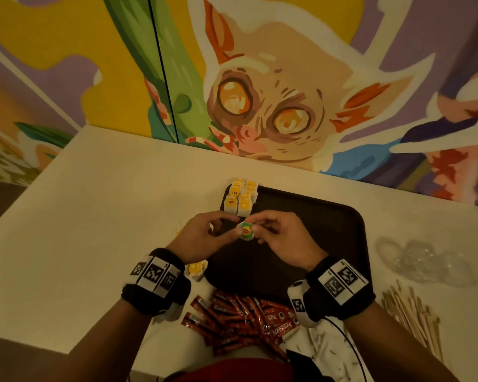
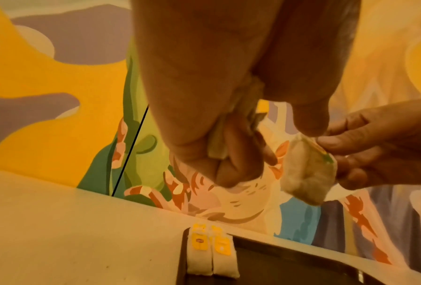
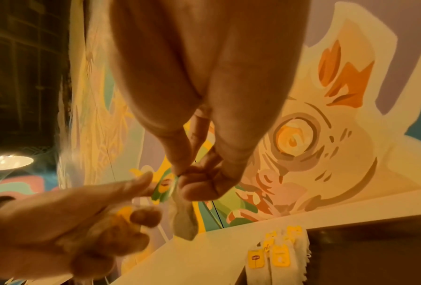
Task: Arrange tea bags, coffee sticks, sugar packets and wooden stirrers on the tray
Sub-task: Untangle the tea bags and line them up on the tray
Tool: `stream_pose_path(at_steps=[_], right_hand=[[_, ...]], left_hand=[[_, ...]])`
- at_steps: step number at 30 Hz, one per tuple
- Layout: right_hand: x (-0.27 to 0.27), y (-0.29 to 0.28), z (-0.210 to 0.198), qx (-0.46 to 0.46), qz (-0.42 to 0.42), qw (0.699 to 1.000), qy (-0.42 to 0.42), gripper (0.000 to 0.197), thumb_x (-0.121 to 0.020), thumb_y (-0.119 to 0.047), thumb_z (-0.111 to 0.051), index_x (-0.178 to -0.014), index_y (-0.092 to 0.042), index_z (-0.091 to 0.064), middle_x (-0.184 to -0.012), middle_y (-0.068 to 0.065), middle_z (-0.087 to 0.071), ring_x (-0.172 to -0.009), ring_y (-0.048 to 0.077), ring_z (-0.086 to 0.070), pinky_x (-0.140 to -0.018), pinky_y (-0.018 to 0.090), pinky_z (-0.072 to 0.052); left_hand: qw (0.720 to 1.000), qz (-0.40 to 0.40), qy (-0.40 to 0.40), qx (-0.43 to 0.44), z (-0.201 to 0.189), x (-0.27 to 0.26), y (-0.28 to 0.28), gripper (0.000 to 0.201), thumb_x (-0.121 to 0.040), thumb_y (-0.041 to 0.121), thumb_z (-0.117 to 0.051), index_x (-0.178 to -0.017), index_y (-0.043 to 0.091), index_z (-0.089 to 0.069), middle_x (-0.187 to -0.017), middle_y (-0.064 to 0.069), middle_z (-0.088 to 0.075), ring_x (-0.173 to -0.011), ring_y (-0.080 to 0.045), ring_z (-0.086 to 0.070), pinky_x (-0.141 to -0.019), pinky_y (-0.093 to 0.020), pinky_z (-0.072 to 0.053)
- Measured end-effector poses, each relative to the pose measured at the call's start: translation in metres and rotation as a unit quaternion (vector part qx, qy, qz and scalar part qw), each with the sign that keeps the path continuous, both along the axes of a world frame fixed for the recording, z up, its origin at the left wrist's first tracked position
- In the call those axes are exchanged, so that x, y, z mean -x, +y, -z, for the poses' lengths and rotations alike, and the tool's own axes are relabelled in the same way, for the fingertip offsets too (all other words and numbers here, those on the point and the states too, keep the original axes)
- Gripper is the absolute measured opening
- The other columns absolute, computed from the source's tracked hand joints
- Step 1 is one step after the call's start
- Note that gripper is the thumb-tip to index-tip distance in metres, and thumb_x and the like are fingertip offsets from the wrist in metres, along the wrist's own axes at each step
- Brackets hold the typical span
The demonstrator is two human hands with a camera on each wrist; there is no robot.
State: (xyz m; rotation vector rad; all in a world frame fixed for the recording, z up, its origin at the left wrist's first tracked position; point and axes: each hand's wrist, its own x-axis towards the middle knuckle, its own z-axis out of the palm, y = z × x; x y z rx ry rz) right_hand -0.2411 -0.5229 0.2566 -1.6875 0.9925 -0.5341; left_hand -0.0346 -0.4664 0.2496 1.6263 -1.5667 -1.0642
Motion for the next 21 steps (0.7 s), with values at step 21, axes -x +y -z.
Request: stream_pose_path(at_steps=[21], right_hand=[[0.005, 0.019, -0.009, 0.034, -0.021, 0.992, 0.118, 0.018, -0.094, -0.023, -0.064, -0.110, -0.021, -0.071, -0.097, -0.010, -0.070, -0.084, 0.001, -0.065, -0.070, 0.015, -0.052]], left_hand=[[0.993, -0.016, -0.081, 0.089, 0.001, 0.021, 0.012, 0.010, -0.086, 0.028, -0.069, -0.093, 0.026, -0.077, -0.061, 0.007, -0.054, -0.060, -0.009, -0.047, -0.055, -0.014, -0.034]])
